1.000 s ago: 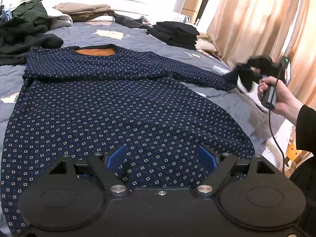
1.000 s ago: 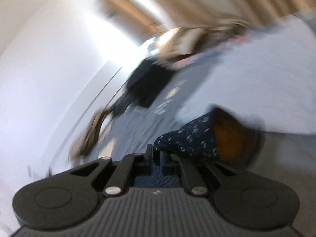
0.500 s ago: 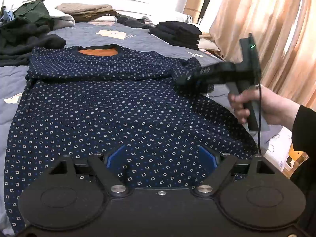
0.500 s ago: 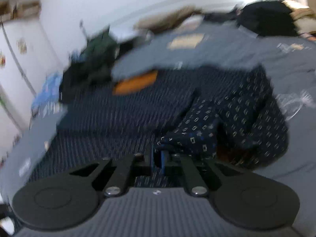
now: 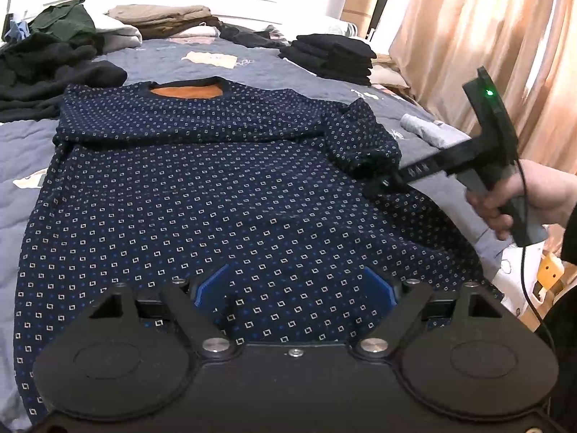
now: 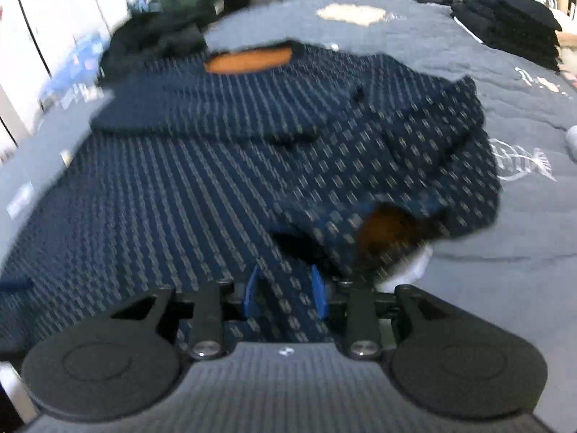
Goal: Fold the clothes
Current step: 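Fold the held sleeve across the shirt body with the right gripper and release, then grasp the shirt side opposite the folded sleeve with the left gripper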
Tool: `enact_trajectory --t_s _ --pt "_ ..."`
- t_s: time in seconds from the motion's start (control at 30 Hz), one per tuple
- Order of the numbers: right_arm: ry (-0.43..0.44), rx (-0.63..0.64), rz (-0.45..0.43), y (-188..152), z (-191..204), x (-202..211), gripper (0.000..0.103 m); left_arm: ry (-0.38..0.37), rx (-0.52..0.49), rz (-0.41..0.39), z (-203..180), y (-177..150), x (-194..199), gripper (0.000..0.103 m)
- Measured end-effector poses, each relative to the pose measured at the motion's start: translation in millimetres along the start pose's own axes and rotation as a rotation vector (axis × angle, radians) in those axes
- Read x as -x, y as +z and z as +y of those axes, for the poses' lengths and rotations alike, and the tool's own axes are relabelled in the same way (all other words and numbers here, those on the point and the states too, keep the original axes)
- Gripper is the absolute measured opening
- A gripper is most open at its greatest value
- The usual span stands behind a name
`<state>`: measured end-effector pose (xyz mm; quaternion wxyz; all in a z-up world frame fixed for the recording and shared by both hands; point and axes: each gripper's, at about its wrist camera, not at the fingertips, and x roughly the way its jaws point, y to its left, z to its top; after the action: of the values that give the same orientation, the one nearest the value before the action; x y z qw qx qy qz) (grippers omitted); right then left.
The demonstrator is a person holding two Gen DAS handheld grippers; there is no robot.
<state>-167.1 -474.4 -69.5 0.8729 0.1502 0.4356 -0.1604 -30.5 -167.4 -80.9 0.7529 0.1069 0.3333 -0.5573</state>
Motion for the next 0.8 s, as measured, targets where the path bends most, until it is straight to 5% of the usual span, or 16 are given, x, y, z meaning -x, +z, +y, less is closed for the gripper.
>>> enact_trajectory --t_s 0.5,0.67,0.8 --pt "0.026 -0.401 -0.276 10 -79 59 0.031 0.035 -0.08 -0.02 -26 2 -10 0.079" --pt "0.048 -0.499 -0.343 13 -100 66 0.032 0.06 -0.183 -0.036 -55 23 -33 0.079" --pt "0.055 -0.547 -0.368 12 -112 69 0.037 0.116 -0.365 -0.084 -90 43 -63 0.079"
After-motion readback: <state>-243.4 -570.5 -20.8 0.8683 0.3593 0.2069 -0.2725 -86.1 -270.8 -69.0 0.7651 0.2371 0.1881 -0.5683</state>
